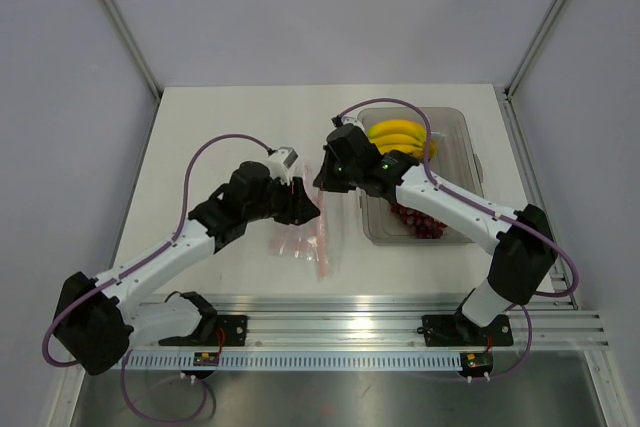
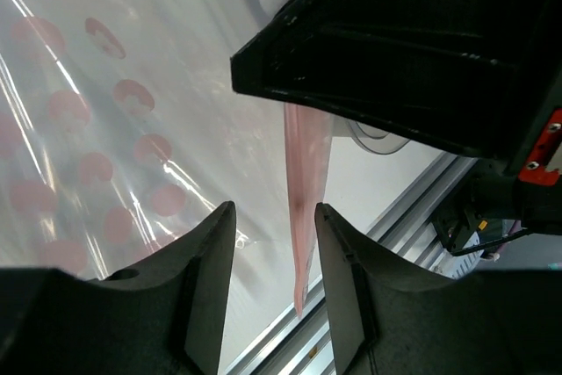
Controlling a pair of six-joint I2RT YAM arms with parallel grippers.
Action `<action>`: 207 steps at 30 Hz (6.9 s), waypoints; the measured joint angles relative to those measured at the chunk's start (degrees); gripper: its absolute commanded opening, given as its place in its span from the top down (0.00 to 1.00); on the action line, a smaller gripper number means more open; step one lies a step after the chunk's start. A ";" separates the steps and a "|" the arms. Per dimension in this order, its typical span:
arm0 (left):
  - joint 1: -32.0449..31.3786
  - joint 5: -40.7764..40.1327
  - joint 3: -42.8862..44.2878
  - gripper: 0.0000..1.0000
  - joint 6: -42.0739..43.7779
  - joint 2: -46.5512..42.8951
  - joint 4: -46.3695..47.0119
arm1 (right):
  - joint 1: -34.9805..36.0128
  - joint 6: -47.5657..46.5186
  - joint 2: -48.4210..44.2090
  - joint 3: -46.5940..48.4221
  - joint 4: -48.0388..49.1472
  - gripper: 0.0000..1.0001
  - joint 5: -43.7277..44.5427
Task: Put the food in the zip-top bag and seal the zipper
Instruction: Unzip the zipper food storage bag at the center of the board.
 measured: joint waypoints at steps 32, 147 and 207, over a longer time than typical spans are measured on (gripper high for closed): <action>0.11 8.37 -3.48 1.00 -6.34 5.57 9.16 | -0.42 -0.94 -0.76 -0.07 -1.88 0.42 0.35; 0.26 5.38 -1.92 0.29 -3.93 2.84 3.54 | 3.76 -4.37 2.05 0.00 -2.95 1.00 2.86; 20.83 25.73 5.57 0.50 -19.85 -2.27 3.13 | -1.36 -14.29 -9.16 -11.32 11.98 1.00 -28.65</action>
